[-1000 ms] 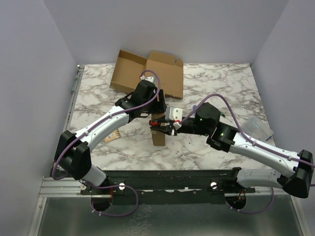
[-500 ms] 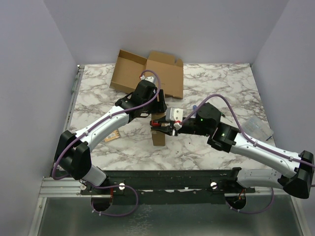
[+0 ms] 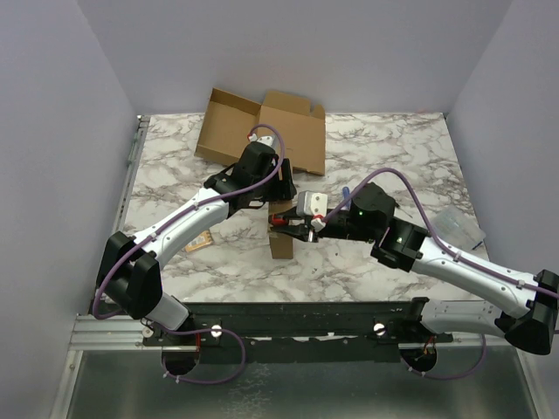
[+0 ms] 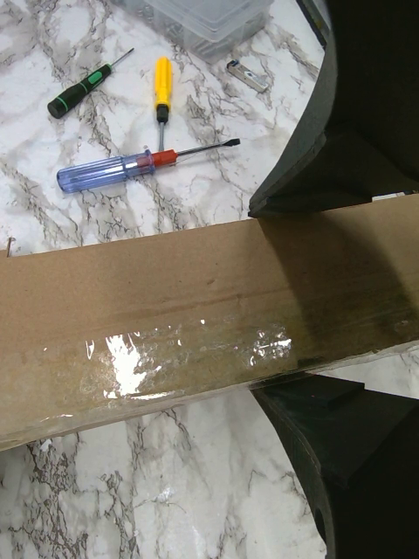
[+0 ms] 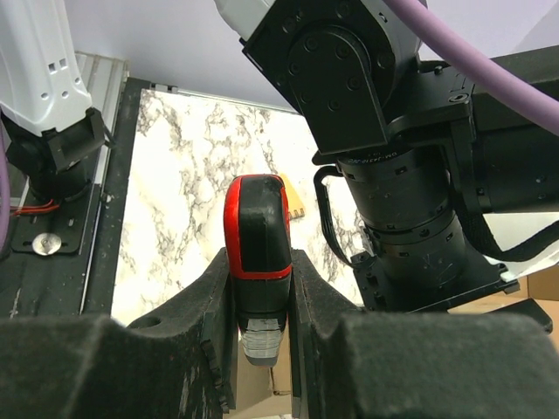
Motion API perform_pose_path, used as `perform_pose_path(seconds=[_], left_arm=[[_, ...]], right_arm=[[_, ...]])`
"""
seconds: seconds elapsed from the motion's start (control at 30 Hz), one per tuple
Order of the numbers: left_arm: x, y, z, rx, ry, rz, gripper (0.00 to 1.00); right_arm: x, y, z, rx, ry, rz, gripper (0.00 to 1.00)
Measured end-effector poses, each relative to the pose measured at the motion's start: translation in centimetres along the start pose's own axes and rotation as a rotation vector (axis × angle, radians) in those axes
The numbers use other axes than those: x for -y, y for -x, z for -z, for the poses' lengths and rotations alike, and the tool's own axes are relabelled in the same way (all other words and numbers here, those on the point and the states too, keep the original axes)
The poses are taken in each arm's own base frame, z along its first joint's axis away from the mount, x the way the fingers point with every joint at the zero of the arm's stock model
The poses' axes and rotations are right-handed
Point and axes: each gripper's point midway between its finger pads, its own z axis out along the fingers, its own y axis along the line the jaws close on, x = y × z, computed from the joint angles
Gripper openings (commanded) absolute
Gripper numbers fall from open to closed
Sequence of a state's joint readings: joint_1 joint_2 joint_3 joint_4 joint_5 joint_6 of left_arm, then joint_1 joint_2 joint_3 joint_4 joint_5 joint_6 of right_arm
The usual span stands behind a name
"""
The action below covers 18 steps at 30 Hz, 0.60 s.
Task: Unpack the express box
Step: Cut the express box at the center of the board.
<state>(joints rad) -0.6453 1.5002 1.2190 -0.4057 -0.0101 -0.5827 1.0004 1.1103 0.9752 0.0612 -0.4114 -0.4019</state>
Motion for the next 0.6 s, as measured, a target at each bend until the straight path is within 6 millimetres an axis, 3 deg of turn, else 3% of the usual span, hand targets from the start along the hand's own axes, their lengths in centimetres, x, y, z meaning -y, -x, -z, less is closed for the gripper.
perform_pose_path(seconds=[0.6], left_arm=[[0.0, 0.0, 0.0, -0.003, -0.003, 0.009, 0.39]], right_arm=[[0.3, -0.8, -1.4, 0.001, 0.007, 0.033, 0.01]])
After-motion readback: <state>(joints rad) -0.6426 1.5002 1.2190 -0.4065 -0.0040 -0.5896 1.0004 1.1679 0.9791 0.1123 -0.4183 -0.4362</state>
